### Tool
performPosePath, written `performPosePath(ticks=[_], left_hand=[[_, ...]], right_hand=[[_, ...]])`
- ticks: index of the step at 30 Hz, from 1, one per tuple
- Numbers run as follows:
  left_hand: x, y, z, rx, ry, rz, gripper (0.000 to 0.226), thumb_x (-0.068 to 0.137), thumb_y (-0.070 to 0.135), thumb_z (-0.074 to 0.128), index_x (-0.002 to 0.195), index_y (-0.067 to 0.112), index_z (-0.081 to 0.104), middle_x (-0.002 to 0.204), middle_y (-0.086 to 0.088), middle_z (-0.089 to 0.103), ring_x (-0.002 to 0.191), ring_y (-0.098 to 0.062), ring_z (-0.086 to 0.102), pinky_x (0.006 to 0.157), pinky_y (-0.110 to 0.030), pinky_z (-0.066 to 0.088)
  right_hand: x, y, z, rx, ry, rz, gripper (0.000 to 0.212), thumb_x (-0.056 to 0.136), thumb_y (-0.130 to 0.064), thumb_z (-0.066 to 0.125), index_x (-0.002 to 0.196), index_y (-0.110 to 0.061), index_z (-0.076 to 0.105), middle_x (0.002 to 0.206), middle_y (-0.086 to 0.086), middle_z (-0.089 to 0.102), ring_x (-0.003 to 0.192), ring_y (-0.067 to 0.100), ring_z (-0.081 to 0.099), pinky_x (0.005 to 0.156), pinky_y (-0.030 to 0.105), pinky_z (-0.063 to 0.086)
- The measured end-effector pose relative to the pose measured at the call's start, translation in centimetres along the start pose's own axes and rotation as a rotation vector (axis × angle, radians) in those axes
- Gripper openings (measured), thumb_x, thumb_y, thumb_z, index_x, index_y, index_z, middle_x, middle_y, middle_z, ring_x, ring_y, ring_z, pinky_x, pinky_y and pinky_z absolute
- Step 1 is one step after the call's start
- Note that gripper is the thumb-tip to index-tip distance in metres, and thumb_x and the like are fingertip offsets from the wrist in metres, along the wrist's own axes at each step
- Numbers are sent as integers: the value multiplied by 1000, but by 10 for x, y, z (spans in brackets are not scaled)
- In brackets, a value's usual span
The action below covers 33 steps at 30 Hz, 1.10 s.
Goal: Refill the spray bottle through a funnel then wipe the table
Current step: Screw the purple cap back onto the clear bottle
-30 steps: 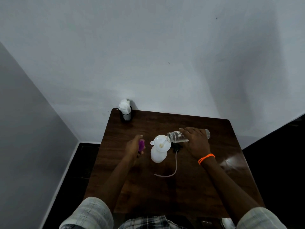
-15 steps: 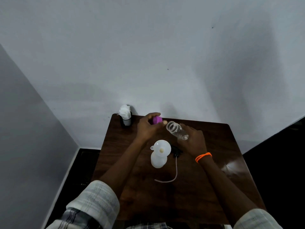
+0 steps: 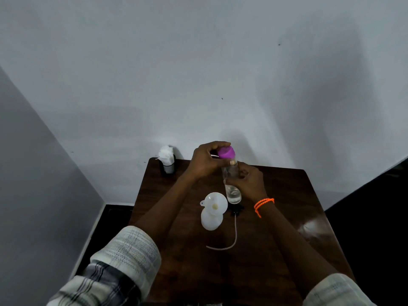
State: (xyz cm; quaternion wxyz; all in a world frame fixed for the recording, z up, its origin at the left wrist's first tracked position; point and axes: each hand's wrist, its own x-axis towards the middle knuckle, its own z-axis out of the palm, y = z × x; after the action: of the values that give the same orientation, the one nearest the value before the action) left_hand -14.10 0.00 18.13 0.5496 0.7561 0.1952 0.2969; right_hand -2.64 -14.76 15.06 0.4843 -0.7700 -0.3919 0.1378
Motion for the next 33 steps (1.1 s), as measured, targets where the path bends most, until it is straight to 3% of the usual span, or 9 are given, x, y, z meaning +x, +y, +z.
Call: performPosePath(ticks=[4,9,14,20,24,26,29,33], left_hand=[[4,2,-3,97,-61,62,52,71,21,93,120,24,75,116,6,75,100,-10,71,90,-37,60],[7,6,-6,50,-61,22,49,67,36,91,114,31,77,116,9,74,103,-10,70,93,-36,59],[6,1,-1,-25,55,40,38,69,23,93,104,25,80,108,7,75,103,-14,70,94,-41,57],[4,3,1,-112,58,36,30,77,11,87,98,30,79,113,6,73,115,-12,66,101,-31,51],[3,6,5,-165,97,-21,28,70,30,91,94,24,77,106,4,76,107,-14,70,98,-36,54],[5,6,6,-187,155,-33,34,67,29,94,92,18,74,98,3,76,97,-15,72,90,-36,58],[7,7,5,-329,200,-94,35,73,13,91,102,11,72,90,2,70,84,-11,70,80,-29,57],[8,3,5,-411,181,-100,23,89,6,75,111,10,74,95,3,75,94,-10,70,96,-37,55]], right_hand=[[3,0,1,60,-13,36,35,60,-4,89,92,-15,78,83,-4,79,80,12,76,75,33,62],[3,-6,0,91,-21,72,36,60,-3,90,90,-18,78,84,-4,79,79,11,76,75,33,62],[5,-8,0,100,-14,106,37,58,-8,88,92,-17,79,85,-2,80,82,14,76,79,40,63],[6,-12,-4,112,-8,107,35,60,-8,88,92,-20,79,84,-4,79,80,12,76,77,35,62],[8,-14,-7,112,-10,91,40,50,-23,86,90,-22,80,84,-2,79,82,14,76,79,41,63],[11,-15,-7,128,-9,92,39,52,-18,88,90,-20,80,85,-2,80,83,16,76,80,43,63],[14,-17,-7,179,-10,101,38,59,-6,88,94,-18,79,88,0,80,85,18,77,84,47,63],[18,-17,-5,221,-6,117,41,57,-11,87,96,-19,79,91,3,80,87,22,77,86,52,62]])
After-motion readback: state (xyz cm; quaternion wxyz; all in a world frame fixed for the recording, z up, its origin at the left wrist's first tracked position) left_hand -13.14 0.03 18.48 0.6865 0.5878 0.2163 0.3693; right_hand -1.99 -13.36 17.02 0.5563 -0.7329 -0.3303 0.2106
